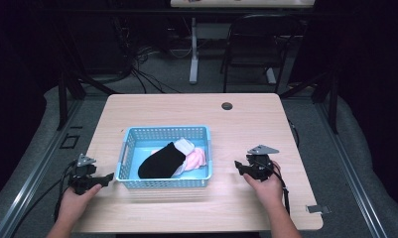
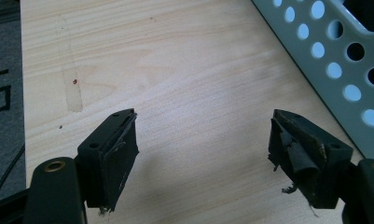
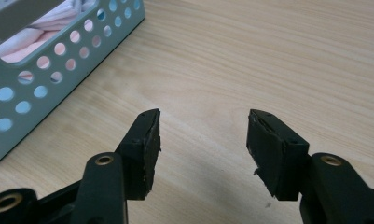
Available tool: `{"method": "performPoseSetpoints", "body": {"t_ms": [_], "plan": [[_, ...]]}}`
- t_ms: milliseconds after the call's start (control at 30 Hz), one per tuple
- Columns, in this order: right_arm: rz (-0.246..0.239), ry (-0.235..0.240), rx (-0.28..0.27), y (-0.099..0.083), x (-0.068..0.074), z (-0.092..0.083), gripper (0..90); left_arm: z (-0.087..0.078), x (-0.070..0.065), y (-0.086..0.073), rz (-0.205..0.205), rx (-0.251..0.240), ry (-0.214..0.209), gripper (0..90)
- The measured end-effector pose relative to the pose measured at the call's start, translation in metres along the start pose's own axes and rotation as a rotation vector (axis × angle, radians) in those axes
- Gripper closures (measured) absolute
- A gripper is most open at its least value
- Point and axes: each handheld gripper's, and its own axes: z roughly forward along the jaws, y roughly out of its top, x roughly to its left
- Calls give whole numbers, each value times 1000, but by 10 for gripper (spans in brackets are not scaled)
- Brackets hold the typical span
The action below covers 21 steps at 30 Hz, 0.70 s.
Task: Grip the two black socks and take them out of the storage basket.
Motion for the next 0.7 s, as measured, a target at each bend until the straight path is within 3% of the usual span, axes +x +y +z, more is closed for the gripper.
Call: {"method": "performPoseSetpoints", "body": {"t_ms": [400, 600, 700], "plan": [[1, 8, 7, 0, 2, 0, 445, 0, 0, 0, 1, -1, -1, 237], [8, 49, -5, 4, 8, -3, 442, 0, 0, 0, -2, -2, 5, 237], [-29, 52, -19, 11, 17, -8, 432, 0, 0, 0, -3, 0, 5, 237]]}}
